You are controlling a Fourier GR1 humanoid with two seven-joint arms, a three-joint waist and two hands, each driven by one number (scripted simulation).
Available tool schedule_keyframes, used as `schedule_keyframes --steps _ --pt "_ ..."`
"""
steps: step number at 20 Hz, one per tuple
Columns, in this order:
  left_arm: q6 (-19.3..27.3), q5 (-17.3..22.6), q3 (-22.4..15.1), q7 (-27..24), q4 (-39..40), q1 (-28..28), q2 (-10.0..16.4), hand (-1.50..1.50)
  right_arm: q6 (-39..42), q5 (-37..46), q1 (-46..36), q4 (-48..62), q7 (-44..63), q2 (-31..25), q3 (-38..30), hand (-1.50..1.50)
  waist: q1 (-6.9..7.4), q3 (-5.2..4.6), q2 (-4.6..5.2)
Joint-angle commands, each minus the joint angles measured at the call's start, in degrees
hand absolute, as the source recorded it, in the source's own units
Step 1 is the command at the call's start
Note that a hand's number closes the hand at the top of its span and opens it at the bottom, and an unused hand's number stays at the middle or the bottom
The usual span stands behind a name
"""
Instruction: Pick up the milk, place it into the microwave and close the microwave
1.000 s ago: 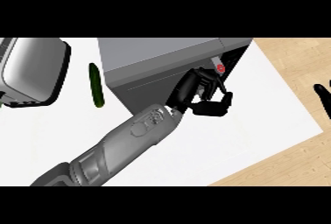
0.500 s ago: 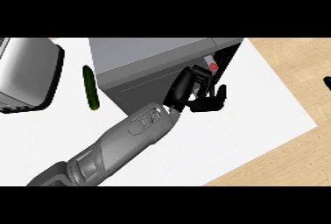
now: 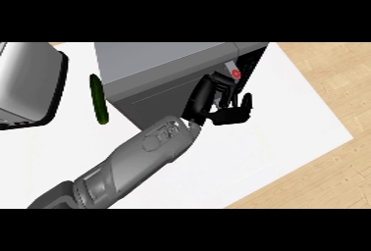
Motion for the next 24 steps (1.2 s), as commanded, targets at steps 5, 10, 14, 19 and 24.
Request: schedule_keyframes --steps 5,10,14,19,24 --pt "0.8 1.3 0.8 0.2 3.3 -5.5 -2.4 1.5 1.1 -1.2 -1.4 1.0 1.2 -2.6 -2.1 -1.5 -2.0 0.22 0.79" --pt "1.8 1.7 0.1 -0.4 3.1 -5.4 -2.4 1.5 2.0 -3.3 -2.0 1.7 1.8 -2.9 -2.5 -1.5 -2.3 0.31 1.06" --pt "2.7 2.3 0.1 -0.7 3.0 -5.6 -2.3 1.5 2.3 -4.5 -3.3 1.4 2.6 -4.0 -3.2 -1.5 -2.42 0.16 0.75" --pt "3.2 3.0 -0.4 -0.8 2.8 -5.6 -2.3 1.5 2.6 -5.9 -3.9 2.4 3.0 -4.3 -3.7 -1.5 -2.18 0.24 0.94" --pt "11.7 6.3 5.2 -0.4 5.7 -2.4 -2.4 1.5 2.8 -7.1 -3.6 2.8 3.3 -4.5 -4.4 -1.5 0.38 0.16 0.75"
